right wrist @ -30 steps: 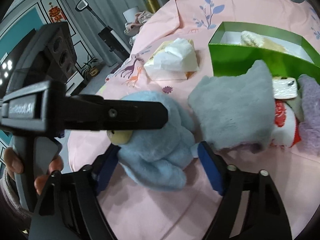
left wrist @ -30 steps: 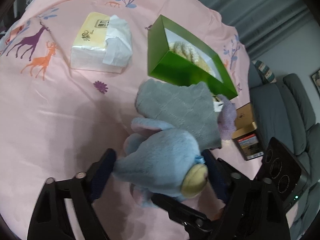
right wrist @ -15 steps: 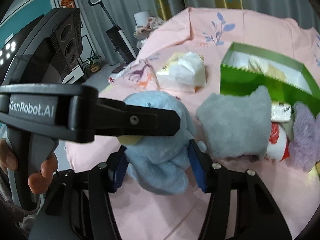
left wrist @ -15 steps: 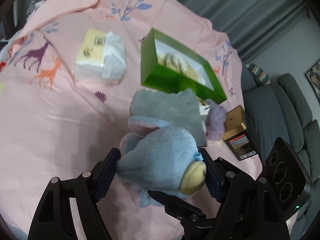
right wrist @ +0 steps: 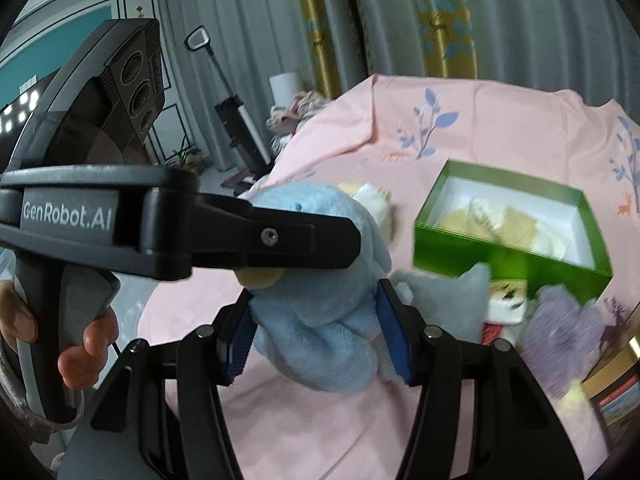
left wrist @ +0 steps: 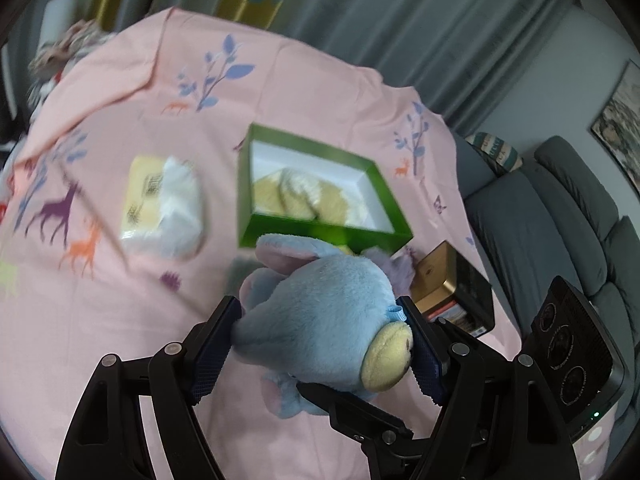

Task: Organize soft objects
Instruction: 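Carry the elephant into the green box and release it onto the towel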

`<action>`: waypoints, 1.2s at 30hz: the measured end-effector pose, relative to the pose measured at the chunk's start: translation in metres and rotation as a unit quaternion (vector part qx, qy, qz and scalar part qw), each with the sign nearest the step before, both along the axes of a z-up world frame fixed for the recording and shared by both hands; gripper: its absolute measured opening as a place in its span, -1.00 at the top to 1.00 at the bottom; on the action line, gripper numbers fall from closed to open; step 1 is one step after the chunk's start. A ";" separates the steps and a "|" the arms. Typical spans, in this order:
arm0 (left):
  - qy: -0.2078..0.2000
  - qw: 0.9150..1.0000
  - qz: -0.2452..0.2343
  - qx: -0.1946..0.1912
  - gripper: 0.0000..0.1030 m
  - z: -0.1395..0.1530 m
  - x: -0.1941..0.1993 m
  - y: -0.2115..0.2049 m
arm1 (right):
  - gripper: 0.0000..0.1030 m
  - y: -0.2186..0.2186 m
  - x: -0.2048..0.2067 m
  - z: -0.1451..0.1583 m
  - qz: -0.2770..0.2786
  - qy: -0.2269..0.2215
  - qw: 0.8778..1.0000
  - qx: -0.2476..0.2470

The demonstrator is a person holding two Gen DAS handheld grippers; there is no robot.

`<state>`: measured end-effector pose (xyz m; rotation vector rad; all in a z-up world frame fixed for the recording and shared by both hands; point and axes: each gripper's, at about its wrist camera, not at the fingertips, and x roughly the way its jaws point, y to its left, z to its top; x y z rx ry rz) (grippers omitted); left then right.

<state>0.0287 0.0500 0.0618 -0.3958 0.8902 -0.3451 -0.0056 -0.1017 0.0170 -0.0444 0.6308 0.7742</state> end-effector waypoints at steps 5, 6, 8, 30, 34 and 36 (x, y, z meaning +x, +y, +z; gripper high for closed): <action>-0.015 1.000 -0.024 0.008 -0.52 0.021 0.031 -0.022 | -0.09 -0.020 0.019 0.017 -0.025 -0.018 0.999 0.010; -0.019 0.999 -0.028 0.009 -0.52 0.025 0.038 -0.027 | -0.09 -0.023 0.024 0.021 -0.030 -0.020 0.999 0.012; -0.022 0.999 -0.038 0.011 -0.52 0.033 0.053 -0.037 | -0.09 -0.033 0.037 0.028 -0.040 -0.026 0.999 0.016; 0.043 0.998 -0.047 -0.011 -0.52 -0.021 0.222 -0.086 | -0.10 -0.074 0.200 -0.012 -0.110 0.042 0.993 0.009; 0.073 0.997 -0.036 -0.011 -0.52 -0.051 0.244 -0.086 | -0.10 -0.069 0.219 -0.040 -0.118 0.075 0.990 -0.012; 0.086 0.996 -0.033 -0.009 -0.52 -0.064 0.250 -0.086 | -0.10 -0.066 0.224 -0.051 -0.119 0.089 0.989 -0.024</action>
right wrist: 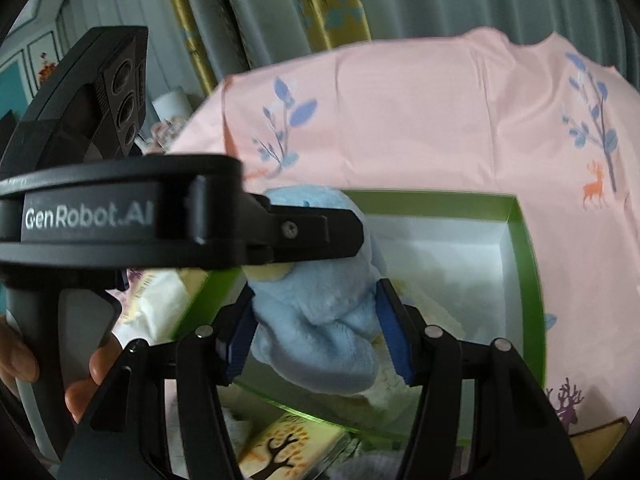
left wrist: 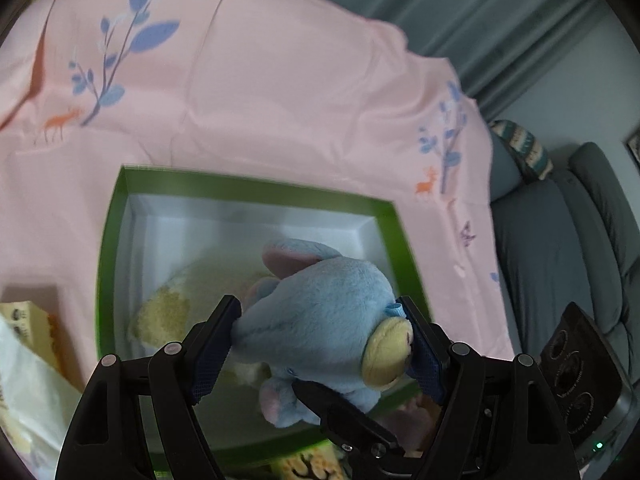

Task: Organize soft objects
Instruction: 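Carry the elephant into the green box and release it onto the towel, then move the left gripper back toward the grey knit cloth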

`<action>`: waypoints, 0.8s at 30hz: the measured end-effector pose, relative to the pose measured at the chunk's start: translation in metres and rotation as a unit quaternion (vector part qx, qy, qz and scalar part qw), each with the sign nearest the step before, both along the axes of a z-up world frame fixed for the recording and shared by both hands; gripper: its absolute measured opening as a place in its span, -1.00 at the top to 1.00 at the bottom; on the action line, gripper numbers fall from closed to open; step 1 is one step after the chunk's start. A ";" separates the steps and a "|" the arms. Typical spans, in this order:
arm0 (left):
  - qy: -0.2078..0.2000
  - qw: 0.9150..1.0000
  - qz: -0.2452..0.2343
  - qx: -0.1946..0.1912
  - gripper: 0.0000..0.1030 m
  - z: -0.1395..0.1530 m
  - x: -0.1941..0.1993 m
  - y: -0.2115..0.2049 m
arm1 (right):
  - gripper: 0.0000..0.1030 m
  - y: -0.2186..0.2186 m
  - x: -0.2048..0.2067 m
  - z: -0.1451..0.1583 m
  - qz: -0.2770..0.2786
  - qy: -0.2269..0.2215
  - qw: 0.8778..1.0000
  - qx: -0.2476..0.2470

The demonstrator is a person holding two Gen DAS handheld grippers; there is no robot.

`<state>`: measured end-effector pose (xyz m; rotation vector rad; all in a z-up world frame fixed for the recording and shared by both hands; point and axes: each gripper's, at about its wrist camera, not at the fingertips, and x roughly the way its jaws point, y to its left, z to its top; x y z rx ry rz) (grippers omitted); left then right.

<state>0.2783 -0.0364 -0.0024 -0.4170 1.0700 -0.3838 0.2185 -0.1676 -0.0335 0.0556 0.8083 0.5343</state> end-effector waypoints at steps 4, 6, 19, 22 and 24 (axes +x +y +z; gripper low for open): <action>0.023 1.000 0.006 -0.005 -0.52 -0.021 0.006 0.002 | -0.13 0.003 0.009 -0.019 0.000 0.026 1.000 -0.014; 0.024 1.000 0.008 -0.011 -0.54 -0.022 0.007 0.004 | -0.17 0.004 0.012 -0.020 0.000 0.030 0.999 -0.015; -0.005 0.998 0.019 0.056 -0.78 0.015 -0.030 0.012 | -0.59 -0.022 -0.032 0.013 -0.059 -0.007 0.997 -0.047; -0.027 0.997 0.023 0.066 -0.78 0.033 -0.048 0.018 | -0.60 -0.031 -0.053 0.029 -0.069 -0.024 0.996 -0.047; -0.039 0.996 0.026 0.075 -0.79 0.043 -0.063 0.022 | -0.61 -0.033 -0.067 0.037 -0.072 -0.035 0.996 -0.046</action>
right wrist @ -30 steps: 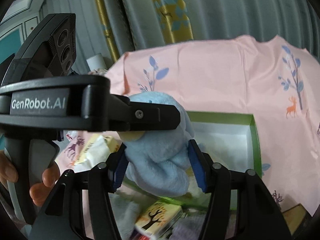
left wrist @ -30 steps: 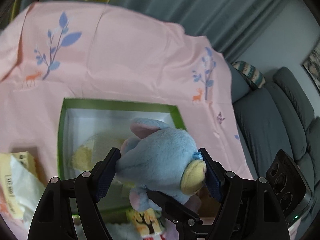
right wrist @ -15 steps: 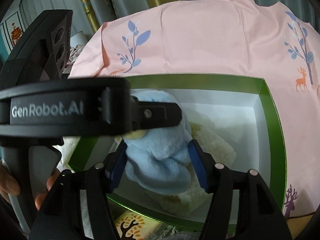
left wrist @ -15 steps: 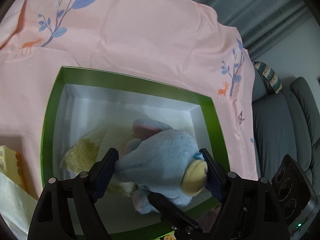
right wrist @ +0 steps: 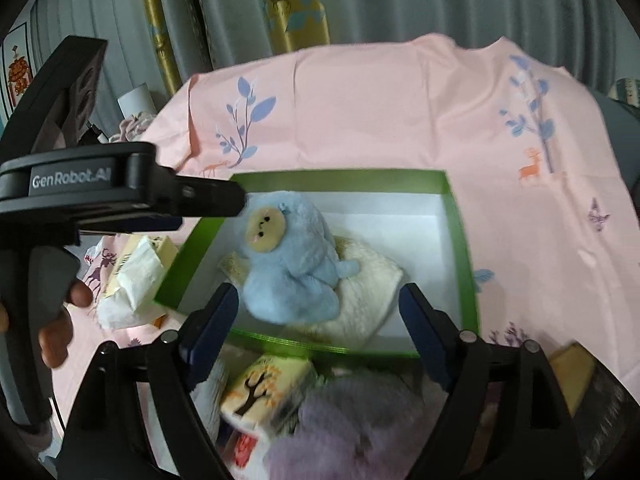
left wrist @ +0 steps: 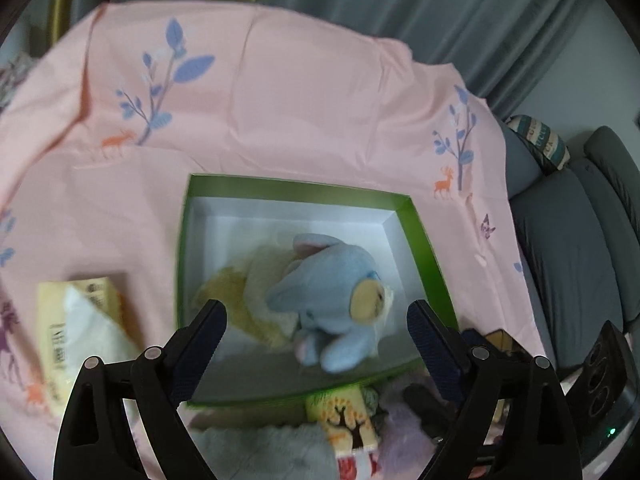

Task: Organize soft objects
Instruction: 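Move the left gripper back toward the grey knit cloth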

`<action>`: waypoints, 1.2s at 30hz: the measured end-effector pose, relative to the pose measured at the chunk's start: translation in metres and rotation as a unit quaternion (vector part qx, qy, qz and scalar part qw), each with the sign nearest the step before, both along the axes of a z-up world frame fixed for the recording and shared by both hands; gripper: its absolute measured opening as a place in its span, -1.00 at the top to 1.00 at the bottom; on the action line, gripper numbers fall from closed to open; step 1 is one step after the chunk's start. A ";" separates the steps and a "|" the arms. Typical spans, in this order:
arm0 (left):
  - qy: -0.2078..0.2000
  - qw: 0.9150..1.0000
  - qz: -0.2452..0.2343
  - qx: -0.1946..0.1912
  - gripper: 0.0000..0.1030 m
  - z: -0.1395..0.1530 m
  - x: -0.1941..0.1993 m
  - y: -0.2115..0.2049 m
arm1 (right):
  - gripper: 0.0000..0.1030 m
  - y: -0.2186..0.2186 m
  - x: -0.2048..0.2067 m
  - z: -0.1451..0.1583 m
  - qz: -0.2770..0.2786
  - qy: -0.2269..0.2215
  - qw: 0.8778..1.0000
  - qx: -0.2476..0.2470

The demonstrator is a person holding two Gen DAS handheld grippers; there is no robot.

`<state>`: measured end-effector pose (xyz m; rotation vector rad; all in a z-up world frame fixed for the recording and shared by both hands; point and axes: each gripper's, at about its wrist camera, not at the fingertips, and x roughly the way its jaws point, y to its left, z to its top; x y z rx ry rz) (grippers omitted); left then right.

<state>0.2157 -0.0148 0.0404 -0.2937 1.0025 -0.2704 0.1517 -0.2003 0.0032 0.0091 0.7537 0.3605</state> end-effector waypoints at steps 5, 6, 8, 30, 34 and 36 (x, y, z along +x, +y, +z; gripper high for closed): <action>-0.013 1.000 0.010 0.021 -0.79 0.014 -0.037 0.007 | -0.69 -0.004 -0.035 0.018 0.004 -0.023 1.000 0.003; -0.012 1.000 0.010 0.024 -0.79 0.015 -0.045 0.008 | -0.70 -0.004 -0.044 0.021 0.004 -0.027 1.000 0.001; -0.013 0.999 0.010 0.032 -0.79 0.016 -0.062 0.009 | -0.71 -0.004 -0.058 0.024 0.001 -0.033 0.999 -0.007; 0.022 0.999 0.026 0.030 -0.98 -0.024 -0.183 0.025 | -0.75 -0.021 -0.161 0.011 -0.011 -0.017 1.000 0.000; 0.019 0.999 0.034 0.031 -0.98 -0.031 -0.194 0.033 | -0.75 -0.021 -0.173 0.002 0.006 -0.014 1.000 0.005; 0.018 0.999 0.036 0.030 -0.98 -0.035 -0.199 0.036 | -0.75 -0.019 -0.176 -0.001 0.012 -0.014 1.000 0.006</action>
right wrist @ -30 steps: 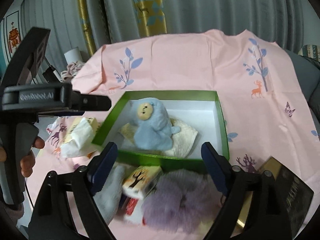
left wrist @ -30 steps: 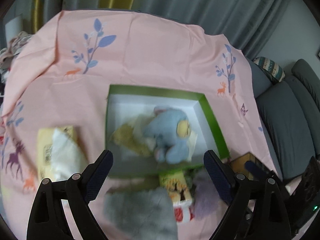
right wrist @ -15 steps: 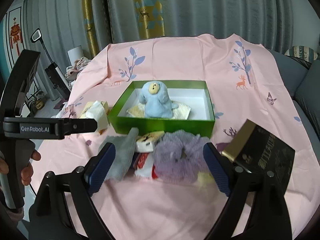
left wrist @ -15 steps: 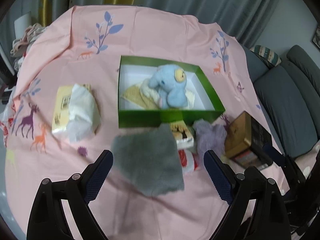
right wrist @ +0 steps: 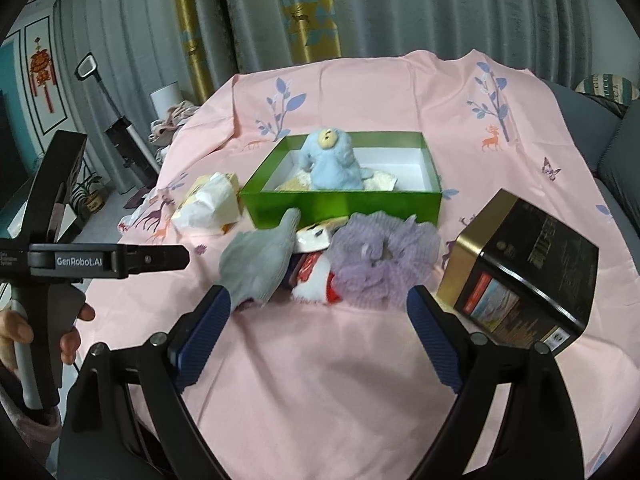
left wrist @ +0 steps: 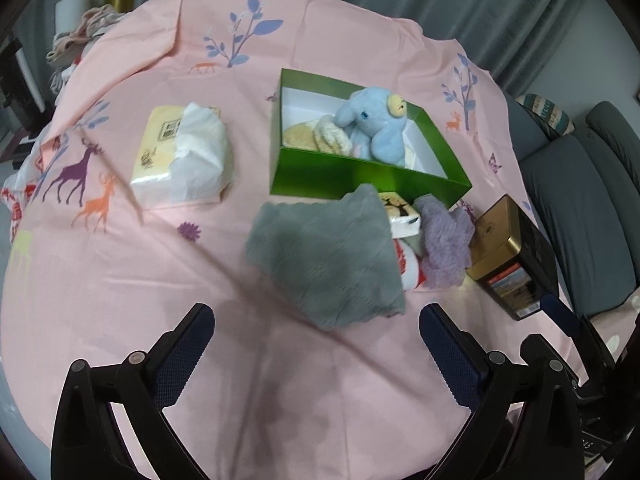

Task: Organize soft objects
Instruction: 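Move the left gripper back toward the grey knit cloth, then grasp the grey knit cloth with the left gripper and lift it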

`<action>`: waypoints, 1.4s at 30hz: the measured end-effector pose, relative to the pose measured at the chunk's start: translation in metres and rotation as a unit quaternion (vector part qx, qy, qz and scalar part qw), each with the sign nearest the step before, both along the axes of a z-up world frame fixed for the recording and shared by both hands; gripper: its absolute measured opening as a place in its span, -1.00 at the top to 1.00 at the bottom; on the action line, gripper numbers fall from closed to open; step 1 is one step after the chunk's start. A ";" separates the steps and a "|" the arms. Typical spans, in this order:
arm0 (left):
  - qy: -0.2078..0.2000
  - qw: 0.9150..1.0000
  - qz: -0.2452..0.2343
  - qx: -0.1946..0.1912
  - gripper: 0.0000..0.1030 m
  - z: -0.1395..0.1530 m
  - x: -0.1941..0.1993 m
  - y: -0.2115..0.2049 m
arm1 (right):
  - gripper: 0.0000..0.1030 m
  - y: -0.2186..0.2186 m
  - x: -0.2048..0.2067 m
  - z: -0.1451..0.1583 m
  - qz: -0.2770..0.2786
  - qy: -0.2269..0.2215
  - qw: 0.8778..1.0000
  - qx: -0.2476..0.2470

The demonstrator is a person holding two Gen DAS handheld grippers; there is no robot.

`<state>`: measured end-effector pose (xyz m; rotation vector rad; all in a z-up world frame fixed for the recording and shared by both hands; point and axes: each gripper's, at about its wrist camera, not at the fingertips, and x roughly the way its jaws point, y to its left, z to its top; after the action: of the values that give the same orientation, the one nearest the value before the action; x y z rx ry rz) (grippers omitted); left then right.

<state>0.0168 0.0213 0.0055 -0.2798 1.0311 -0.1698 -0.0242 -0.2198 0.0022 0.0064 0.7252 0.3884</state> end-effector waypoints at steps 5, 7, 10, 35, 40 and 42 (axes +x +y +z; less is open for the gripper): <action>0.007 1.000 -0.002 -0.021 -0.98 -0.017 -0.013 0.010 | -0.75 0.008 -0.009 -0.013 0.023 0.006 1.000 0.004; 0.009 0.999 -0.002 -0.034 -0.98 -0.022 -0.016 0.014 | -0.75 0.013 -0.010 -0.020 0.032 0.012 0.999 0.007; 0.028 0.997 0.004 -0.079 -0.98 -0.034 -0.019 0.026 | -0.75 0.022 -0.010 -0.034 0.046 0.029 0.998 0.021; 0.063 0.987 -0.012 -0.146 -0.98 -0.067 0.046 0.031 | 0.02 0.056 0.066 -0.086 0.069 0.098 0.988 0.095; 0.063 0.985 -0.036 -0.158 -0.98 -0.062 0.055 0.020 | 0.78 0.068 0.066 -0.085 0.101 0.086 0.986 0.099; 0.064 0.983 -0.045 -0.166 -0.98 -0.059 0.054 0.018 | 0.81 0.076 0.059 -0.079 0.133 0.075 0.983 0.105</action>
<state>0.0707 0.0397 -0.0537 -0.5528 1.1422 -0.4128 0.0351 -0.1441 -0.0766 0.1408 0.8338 0.7253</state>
